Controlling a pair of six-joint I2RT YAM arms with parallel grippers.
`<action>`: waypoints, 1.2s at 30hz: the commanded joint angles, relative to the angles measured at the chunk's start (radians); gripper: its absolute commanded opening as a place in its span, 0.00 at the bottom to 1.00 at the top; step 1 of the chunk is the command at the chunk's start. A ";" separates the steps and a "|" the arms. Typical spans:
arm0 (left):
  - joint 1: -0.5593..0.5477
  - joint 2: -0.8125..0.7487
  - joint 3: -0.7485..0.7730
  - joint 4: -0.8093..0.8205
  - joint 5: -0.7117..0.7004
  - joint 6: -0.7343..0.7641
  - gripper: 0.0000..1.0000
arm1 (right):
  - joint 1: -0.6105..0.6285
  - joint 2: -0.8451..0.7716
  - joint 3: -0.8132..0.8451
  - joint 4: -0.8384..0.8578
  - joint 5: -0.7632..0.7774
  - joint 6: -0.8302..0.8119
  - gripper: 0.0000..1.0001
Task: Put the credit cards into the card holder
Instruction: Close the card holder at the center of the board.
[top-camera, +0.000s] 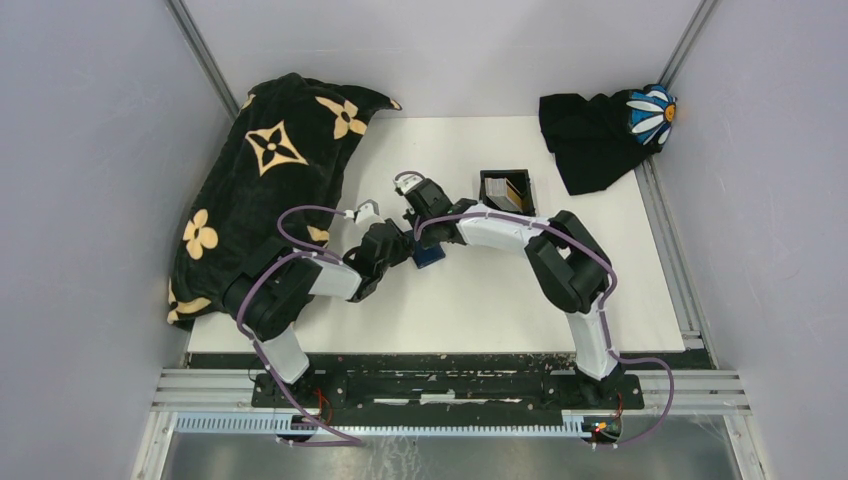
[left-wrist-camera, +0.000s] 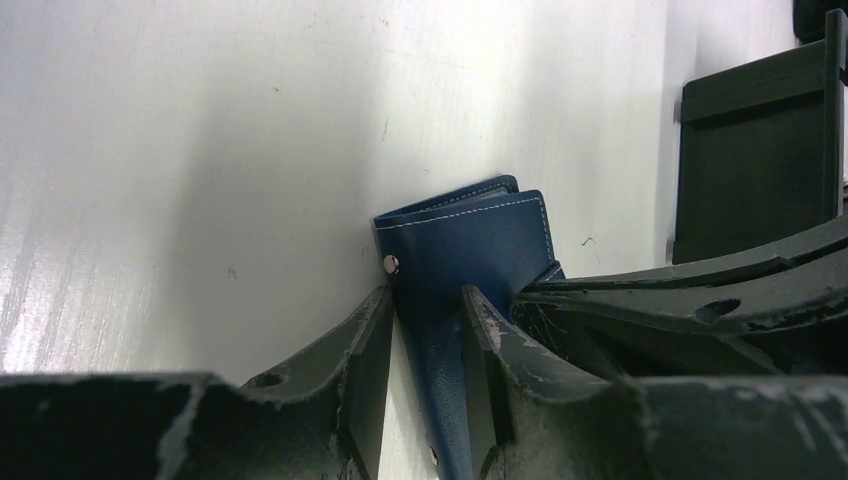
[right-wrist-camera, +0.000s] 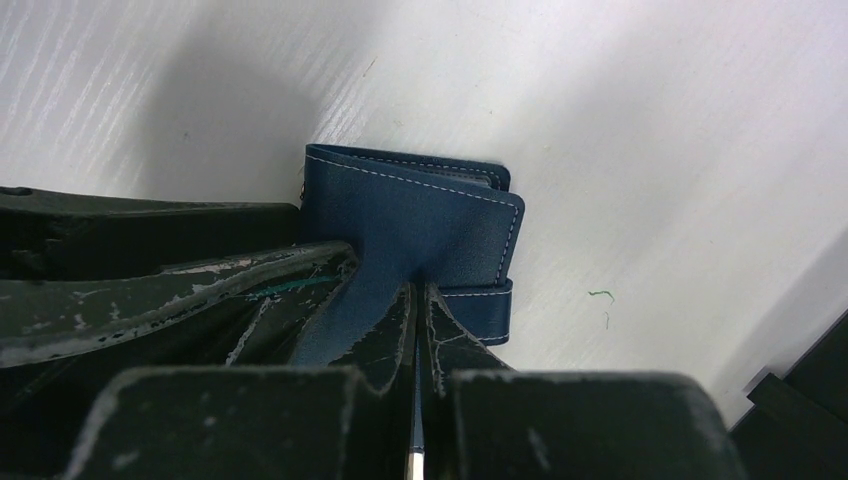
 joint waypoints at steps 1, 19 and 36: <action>-0.013 0.029 0.017 -0.039 -0.018 0.000 0.39 | 0.016 -0.019 -0.065 0.031 0.012 0.033 0.01; -0.017 0.021 0.017 -0.054 -0.028 0.005 0.39 | 0.019 -0.045 -0.262 0.227 0.083 0.142 0.01; -0.025 0.003 0.019 -0.086 -0.044 0.012 0.39 | 0.019 -0.068 -0.387 0.328 0.106 0.211 0.01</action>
